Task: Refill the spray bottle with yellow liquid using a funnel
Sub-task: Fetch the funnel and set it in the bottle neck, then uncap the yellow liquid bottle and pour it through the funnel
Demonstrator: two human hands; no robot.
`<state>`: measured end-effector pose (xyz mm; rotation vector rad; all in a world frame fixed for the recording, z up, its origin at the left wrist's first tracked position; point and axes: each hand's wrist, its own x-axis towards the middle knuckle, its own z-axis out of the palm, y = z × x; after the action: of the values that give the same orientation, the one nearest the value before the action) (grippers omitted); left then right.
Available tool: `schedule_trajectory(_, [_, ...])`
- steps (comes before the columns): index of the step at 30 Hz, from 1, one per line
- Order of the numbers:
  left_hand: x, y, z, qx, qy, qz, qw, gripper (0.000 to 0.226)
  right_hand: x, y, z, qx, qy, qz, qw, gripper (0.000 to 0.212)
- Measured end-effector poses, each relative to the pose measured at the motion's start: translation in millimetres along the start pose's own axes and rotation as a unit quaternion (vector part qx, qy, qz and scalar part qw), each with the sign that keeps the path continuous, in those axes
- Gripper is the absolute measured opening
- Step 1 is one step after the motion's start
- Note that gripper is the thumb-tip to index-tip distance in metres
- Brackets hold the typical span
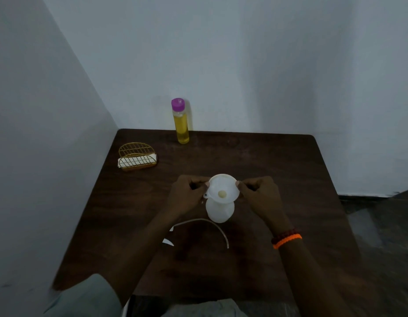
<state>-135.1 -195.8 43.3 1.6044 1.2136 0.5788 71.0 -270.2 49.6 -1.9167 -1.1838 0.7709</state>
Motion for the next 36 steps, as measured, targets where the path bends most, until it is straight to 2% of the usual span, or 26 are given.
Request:
schedule_trajectory(12, [3,-11,5,-0.013,-0.013,-0.004,1.0,0.026,2,6,2,-0.007,-0.013,0.008,1.0,0.016])
schedule_trajectory(25, [15,-16,-7,-0.007,-0.025,-0.027,0.999,0.019,29,12,-3,-0.001,-0.014,0.012,1.0,0.05])
schedule_trajectory(32, [72,-28,-46,0.063,-0.003,-0.074,0.995,0.025,92,-8,2,-0.035,-0.059,0.011,0.998,0.034])
schedule_trajectory(36, [116,-37,-72,0.106,0.063,-0.074,0.99,0.037,150,-5,25,-0.097,-0.115,-0.017,0.988,0.026])
